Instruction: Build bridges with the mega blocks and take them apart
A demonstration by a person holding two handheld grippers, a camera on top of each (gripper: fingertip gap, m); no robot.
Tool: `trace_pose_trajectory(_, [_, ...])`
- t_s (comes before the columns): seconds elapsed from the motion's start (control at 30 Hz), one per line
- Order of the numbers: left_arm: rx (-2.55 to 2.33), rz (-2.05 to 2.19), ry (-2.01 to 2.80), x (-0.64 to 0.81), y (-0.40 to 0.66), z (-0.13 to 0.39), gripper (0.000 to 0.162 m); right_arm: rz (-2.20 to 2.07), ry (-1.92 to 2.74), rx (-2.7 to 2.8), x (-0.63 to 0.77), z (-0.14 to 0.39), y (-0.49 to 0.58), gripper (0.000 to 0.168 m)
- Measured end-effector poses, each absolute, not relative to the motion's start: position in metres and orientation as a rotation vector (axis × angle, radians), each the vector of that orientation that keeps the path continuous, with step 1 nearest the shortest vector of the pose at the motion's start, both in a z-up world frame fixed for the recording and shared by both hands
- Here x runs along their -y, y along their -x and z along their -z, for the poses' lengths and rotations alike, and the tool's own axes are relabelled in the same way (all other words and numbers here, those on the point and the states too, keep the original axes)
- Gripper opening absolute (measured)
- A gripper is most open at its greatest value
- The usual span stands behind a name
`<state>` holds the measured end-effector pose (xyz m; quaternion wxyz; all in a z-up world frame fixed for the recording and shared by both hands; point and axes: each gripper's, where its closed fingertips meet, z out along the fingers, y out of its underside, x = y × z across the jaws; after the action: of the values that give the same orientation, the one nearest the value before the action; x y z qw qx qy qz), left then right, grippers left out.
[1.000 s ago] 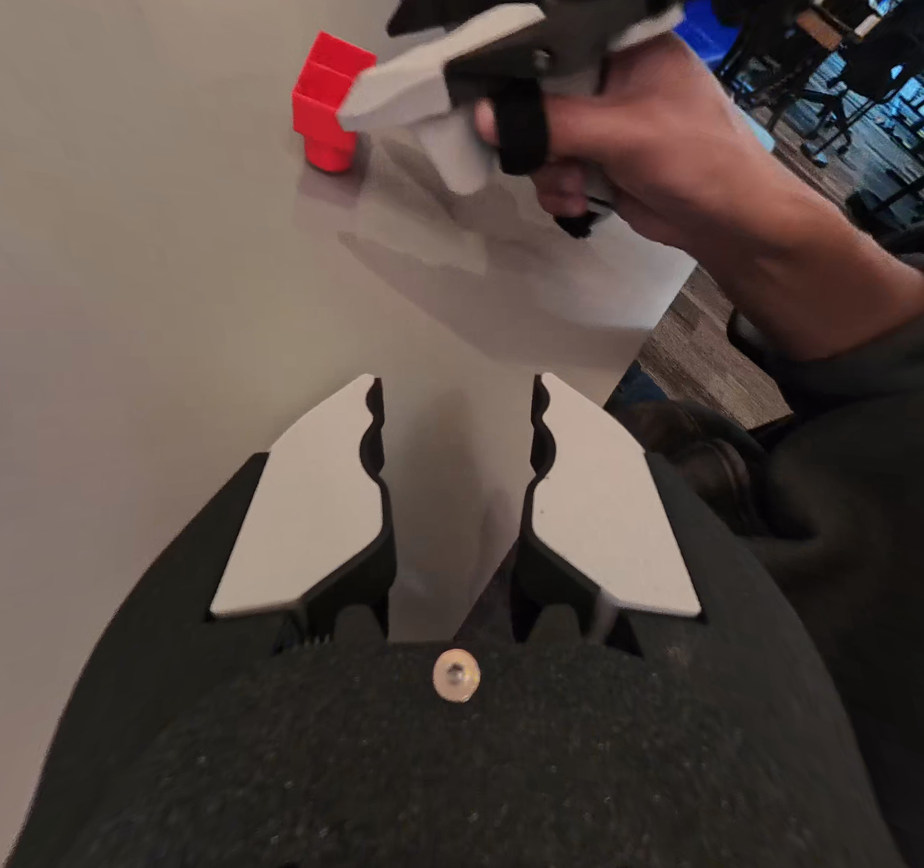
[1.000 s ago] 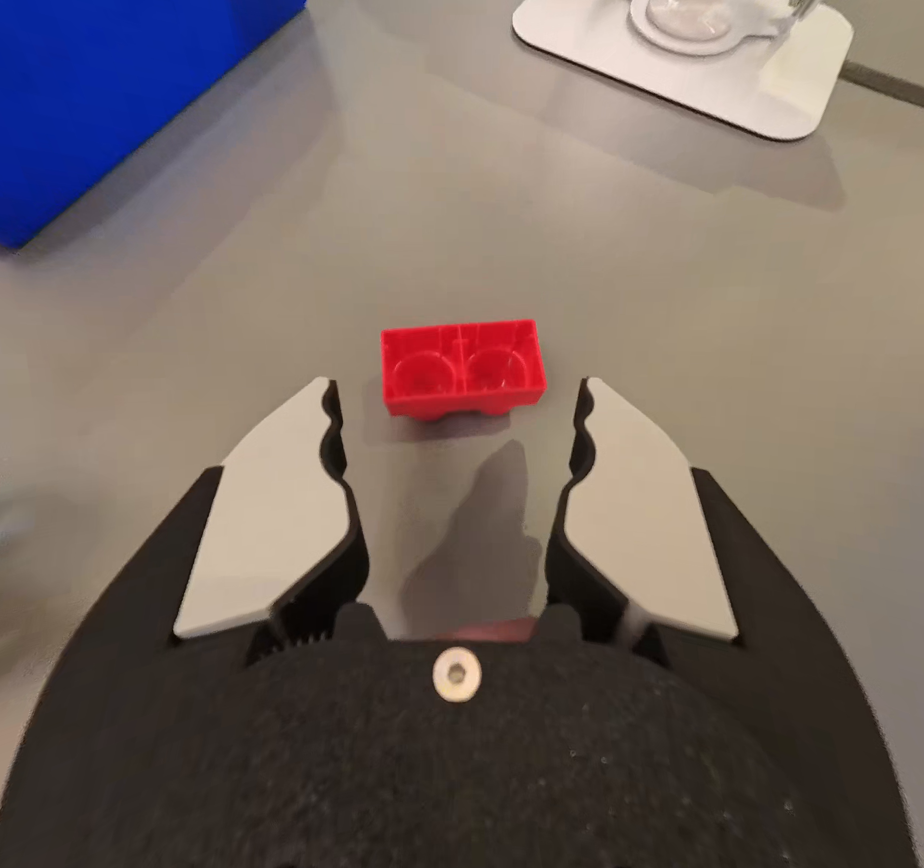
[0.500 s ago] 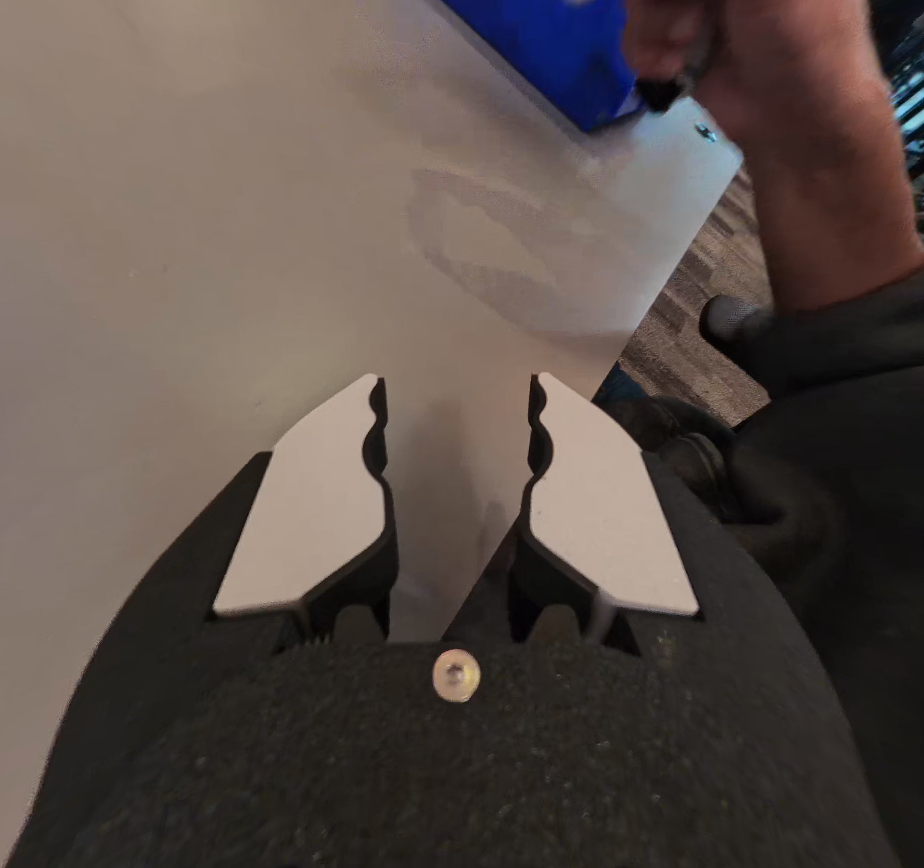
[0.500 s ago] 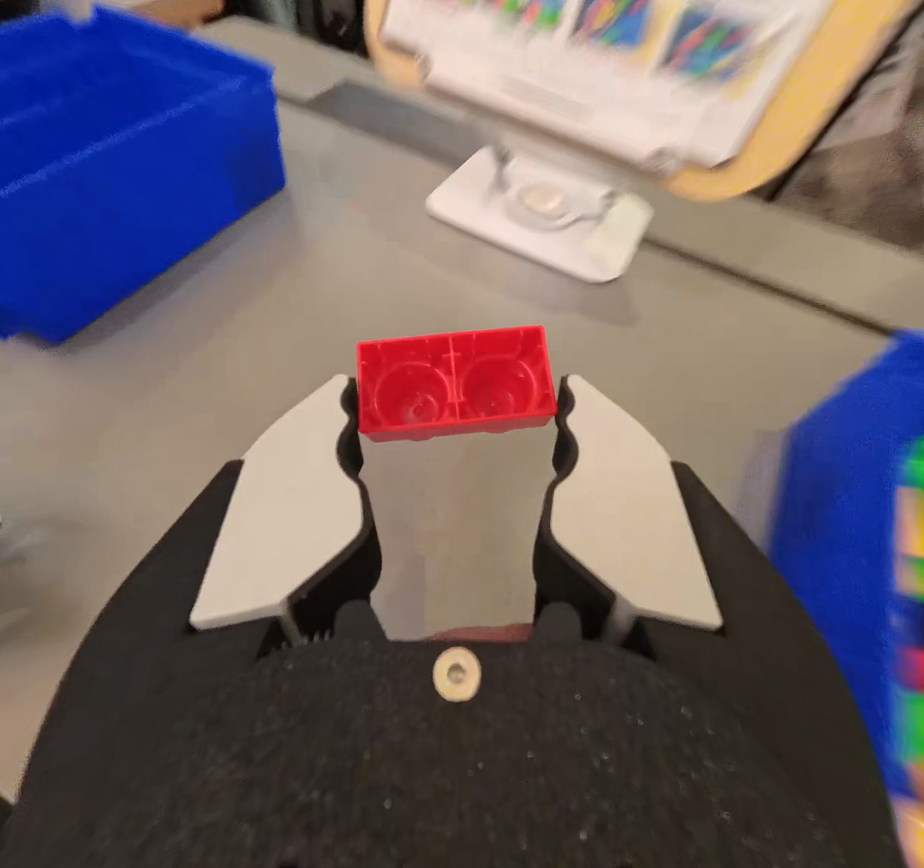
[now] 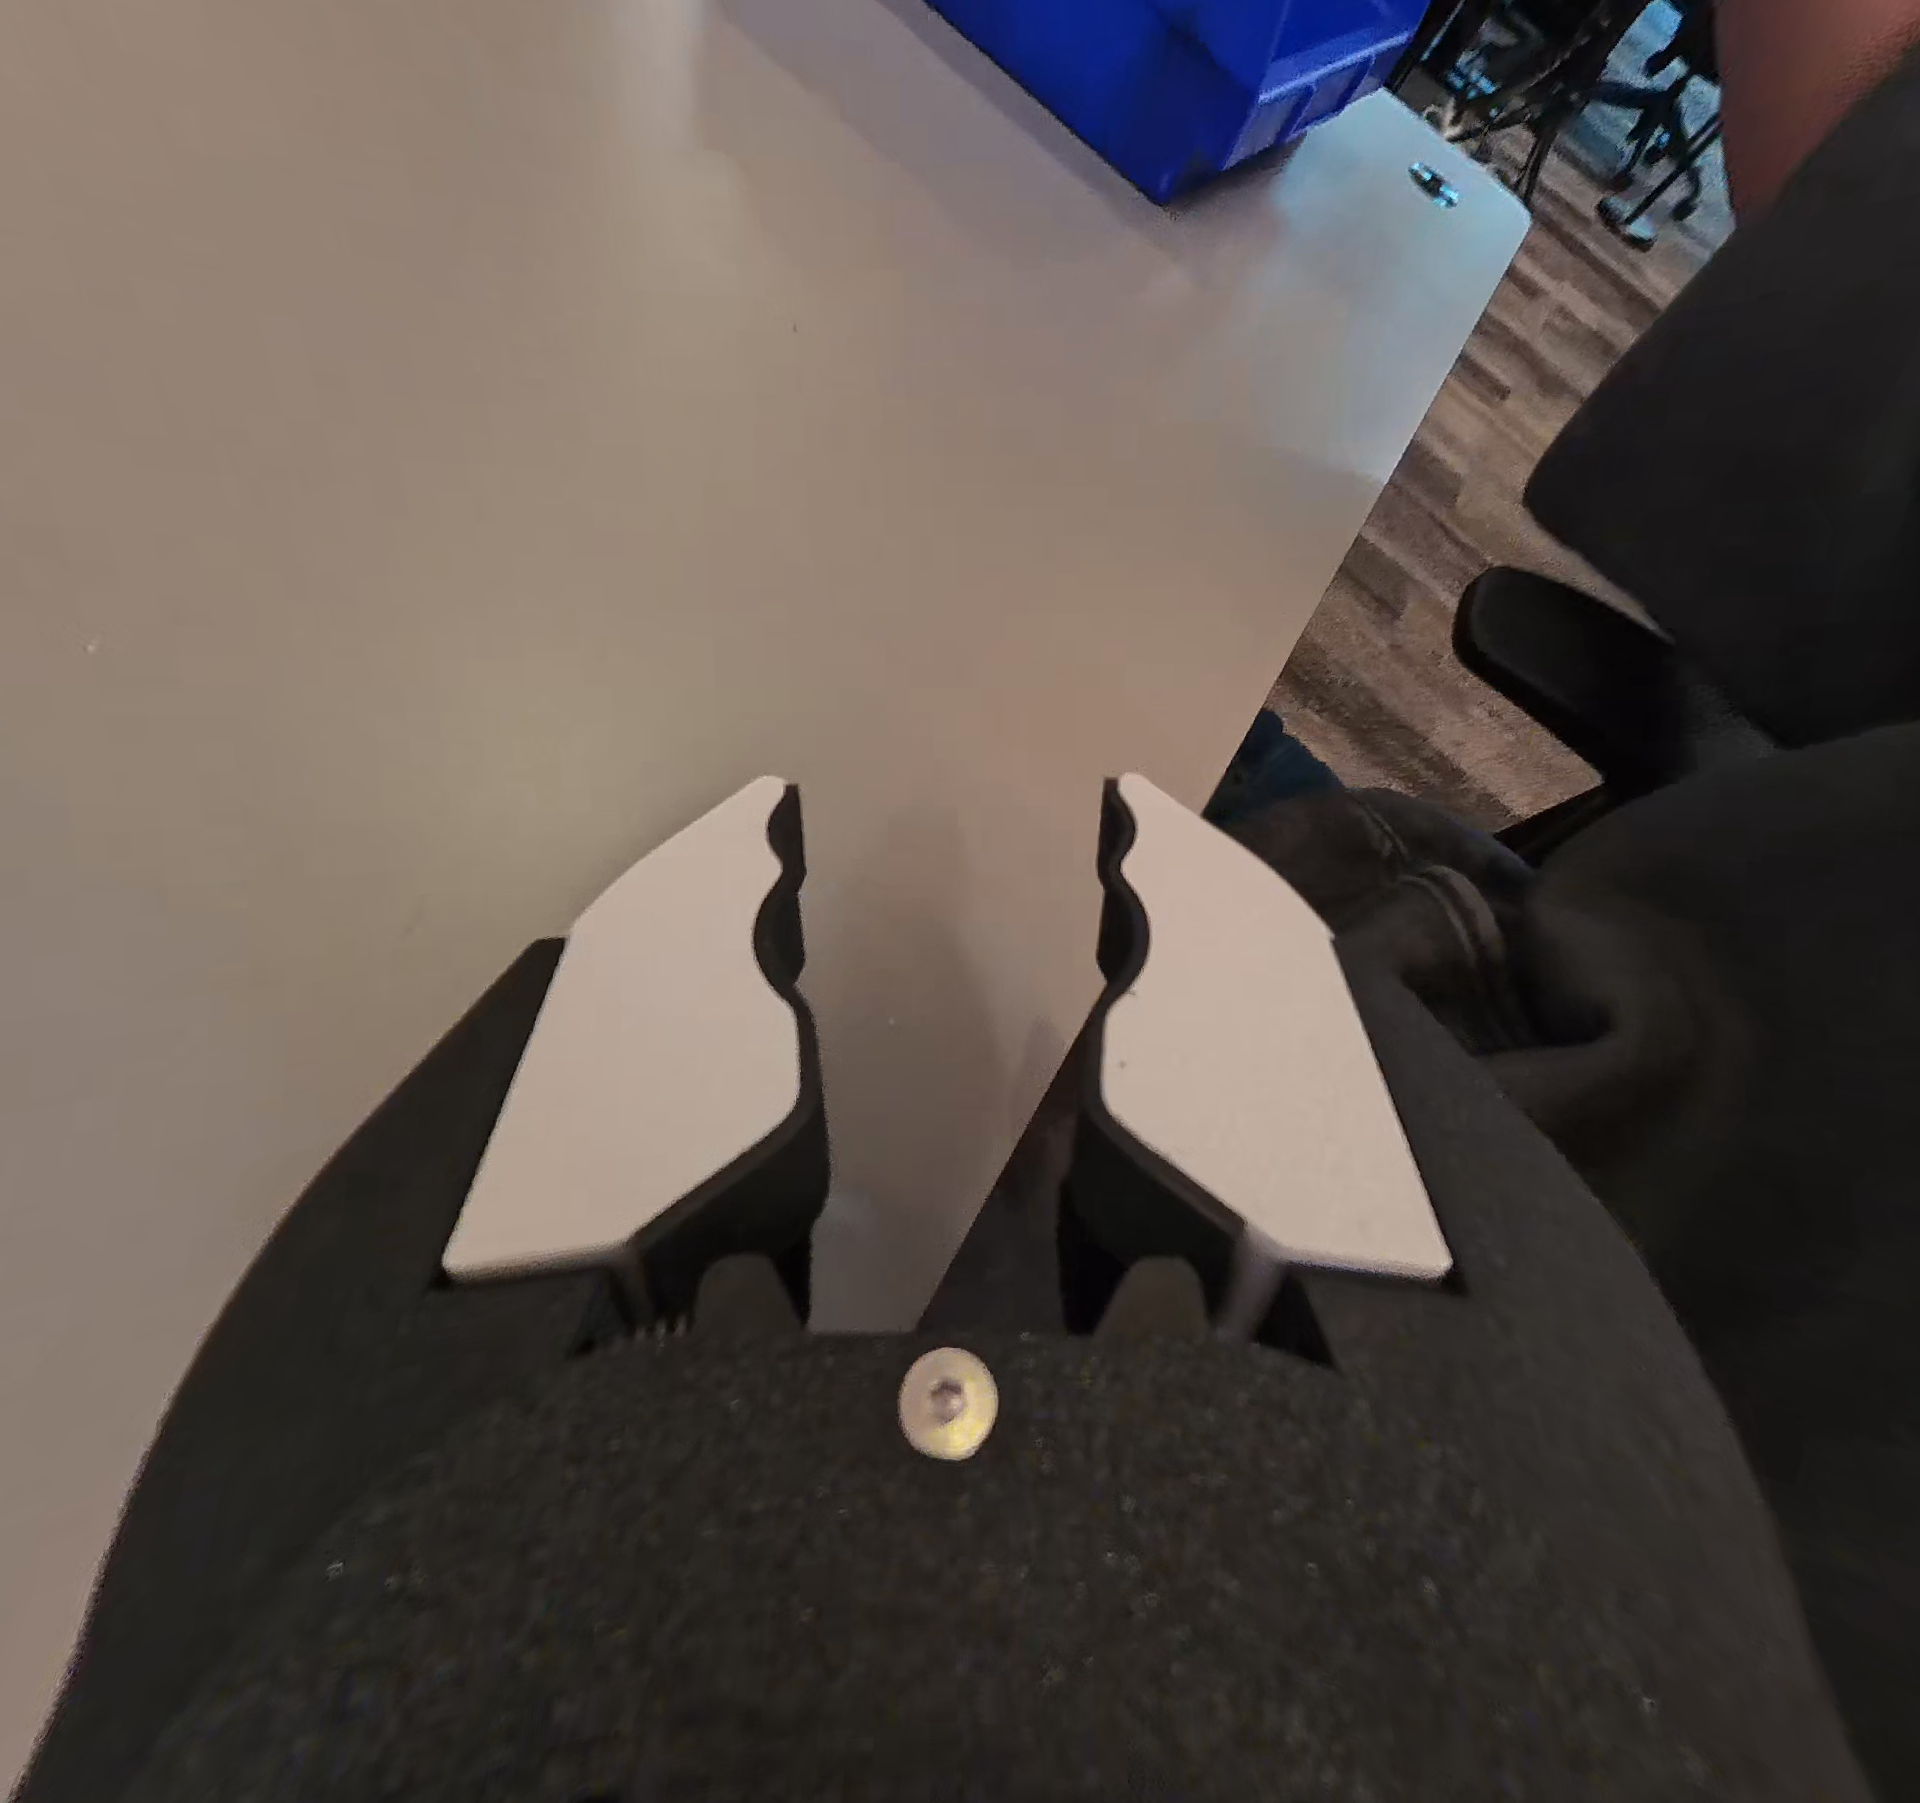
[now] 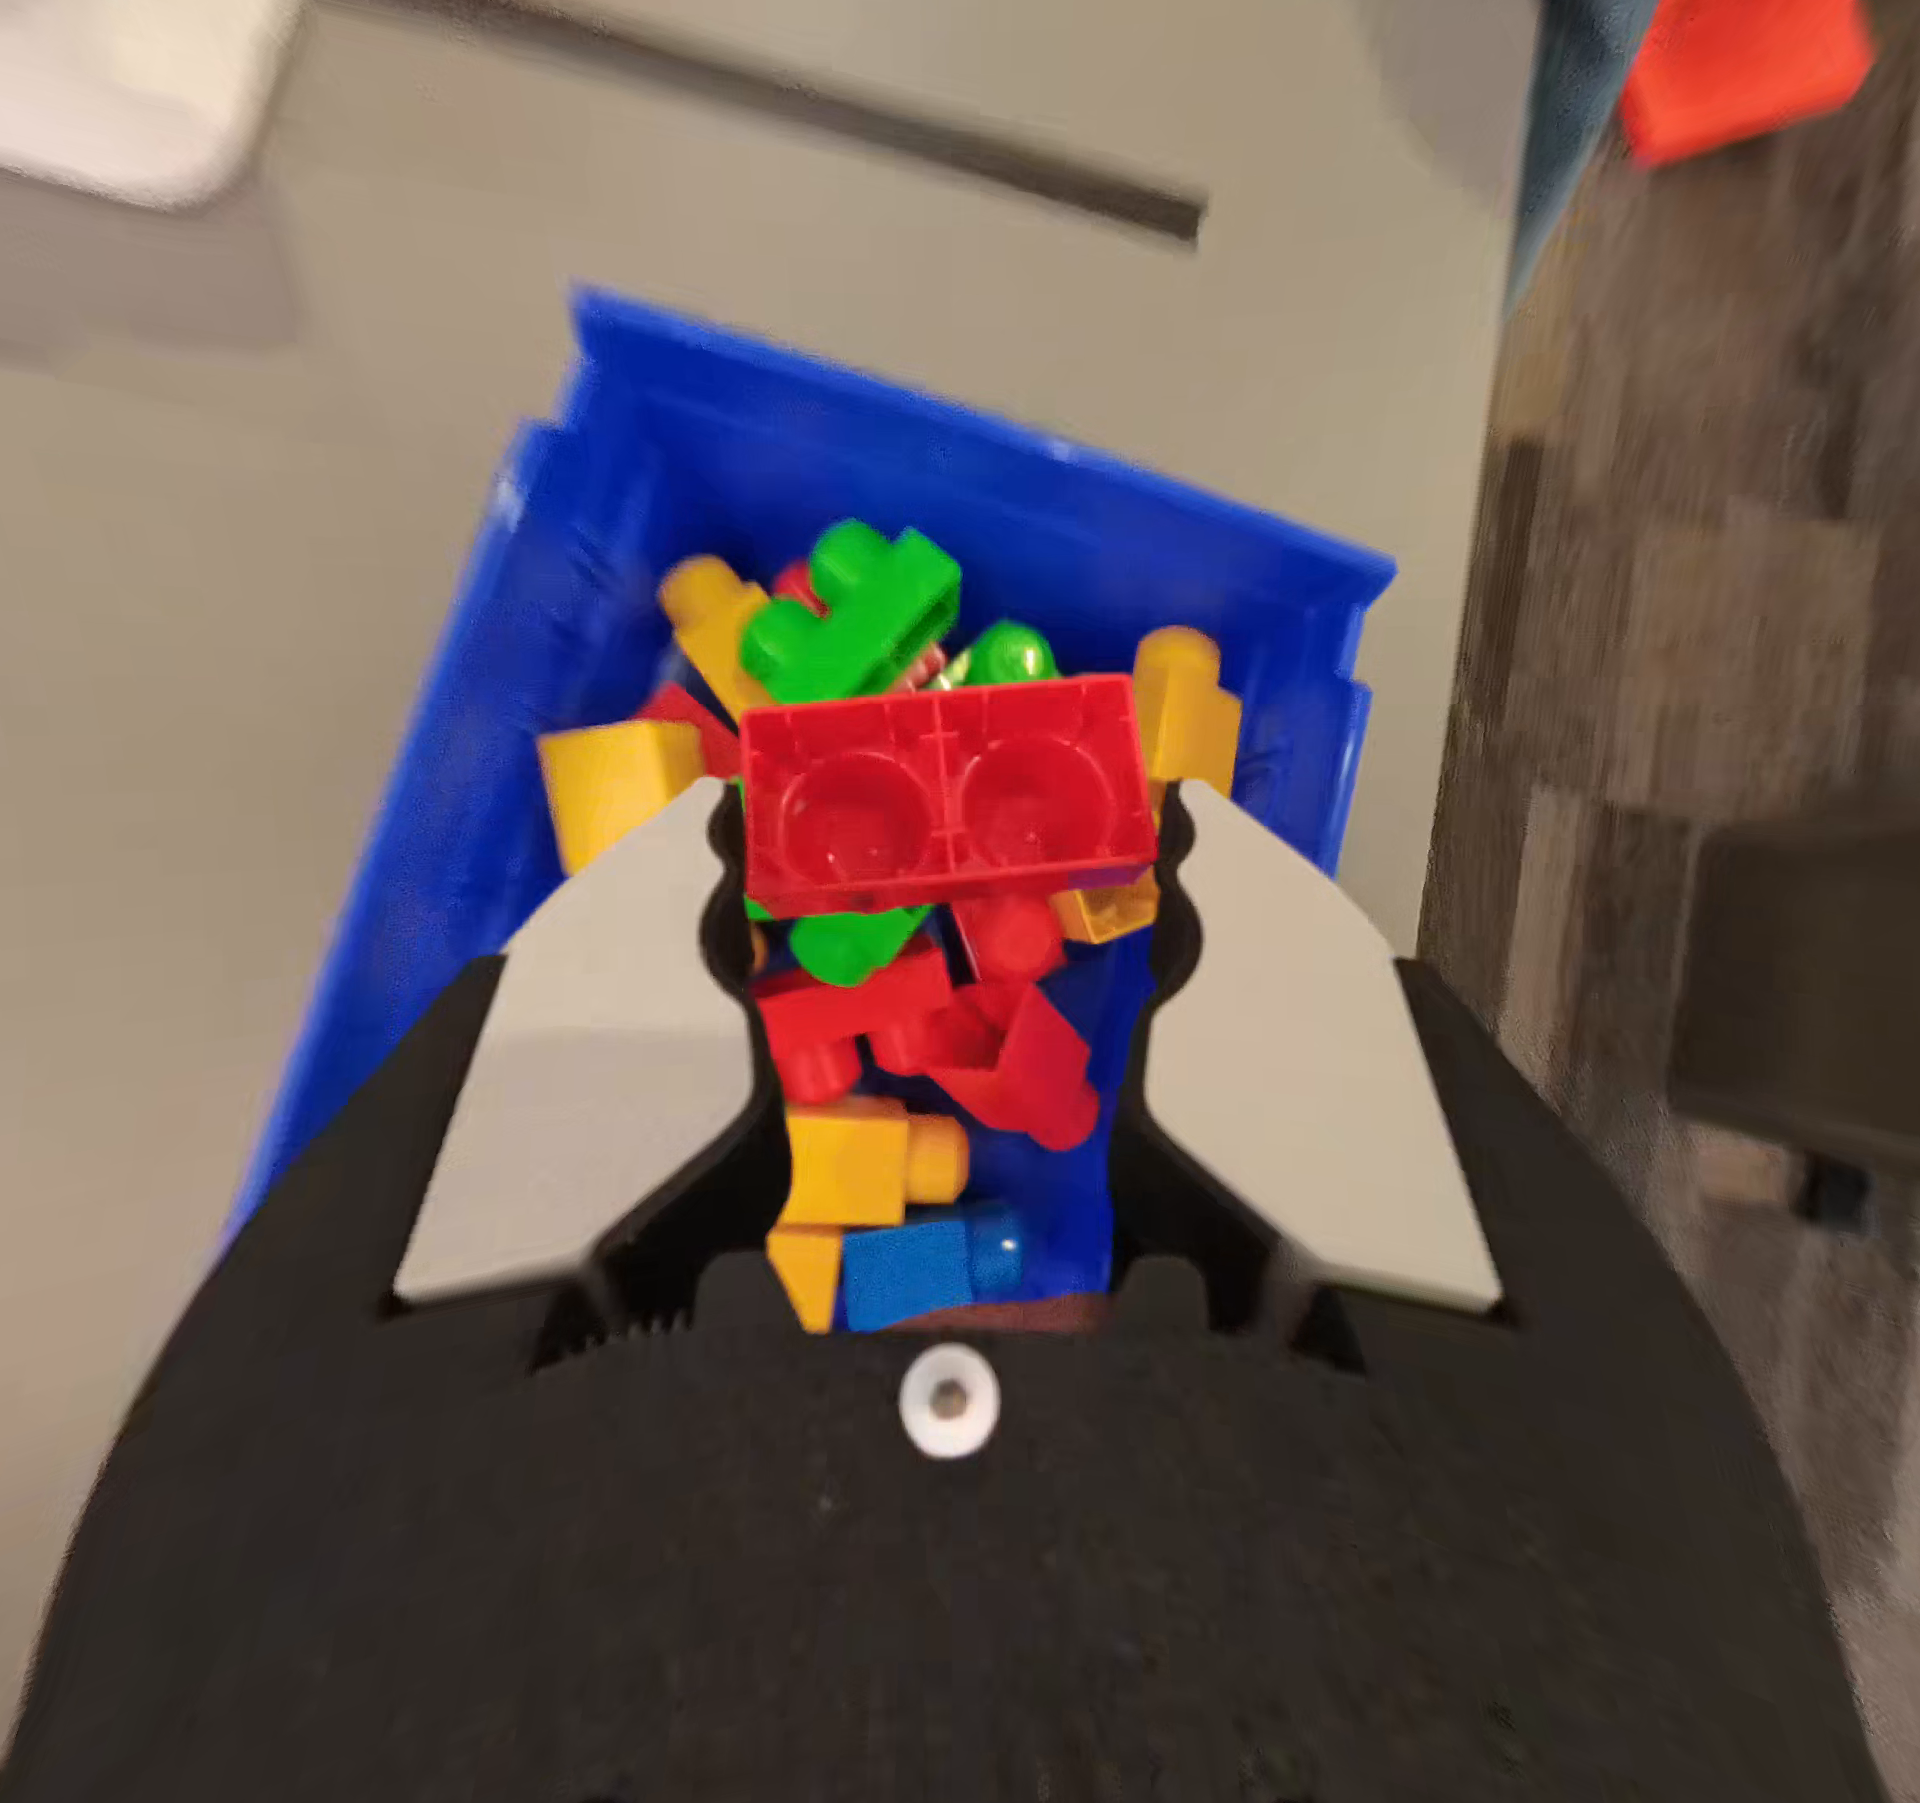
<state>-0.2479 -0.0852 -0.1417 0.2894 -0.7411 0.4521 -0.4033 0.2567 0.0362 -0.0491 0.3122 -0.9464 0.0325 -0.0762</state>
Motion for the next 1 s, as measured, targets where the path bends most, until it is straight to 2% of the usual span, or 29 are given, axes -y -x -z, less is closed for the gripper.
trace_pose_trajectory(0.23, [-1.242,1.050,1.984,0.090,0.247,0.147,0.054,0.466,2.972,0.186,-0.043,0.116,-0.278,0.075])
trace_pose_trajectory(0.4, [-1.233,1.054,1.990,0.090,0.253,0.147,0.054,0.554,3.001,0.208,-0.066,0.134,-0.286,0.076])
trace_pose_trajectory(0.5, [-1.220,1.050,1.988,0.089,0.257,0.145,0.054,0.563,2.914,0.148,-0.074,0.120,-0.289,0.082])
trace_pose_trajectory(0.6, [-1.202,1.049,1.992,0.087,0.261,0.144,0.054,0.546,2.654,0.108,-0.074,0.063,-0.266,0.079])
trace_pose_trajectory(0.7, [-1.177,1.041,1.991,0.084,0.264,0.142,0.054,0.209,2.255,0.197,-0.056,0.005,-0.158,0.072])
trace_pose_trajectory(0.77, [-1.156,1.032,1.983,0.081,0.266,0.139,0.054,-0.156,2.036,0.324,-0.017,-0.005,-0.051,0.066])
trace_pose_trajectory(0.87, [-1.126,1.011,1.972,0.076,0.267,0.136,0.055,-0.603,1.879,0.407,0.051,0.034,0.082,0.056])
trace_pose_trajectory(1.0, [-1.082,0.993,1.967,0.069,0.268,0.132,0.055,-0.757,1.914,0.447,0.099,0.101,0.163,0.055])
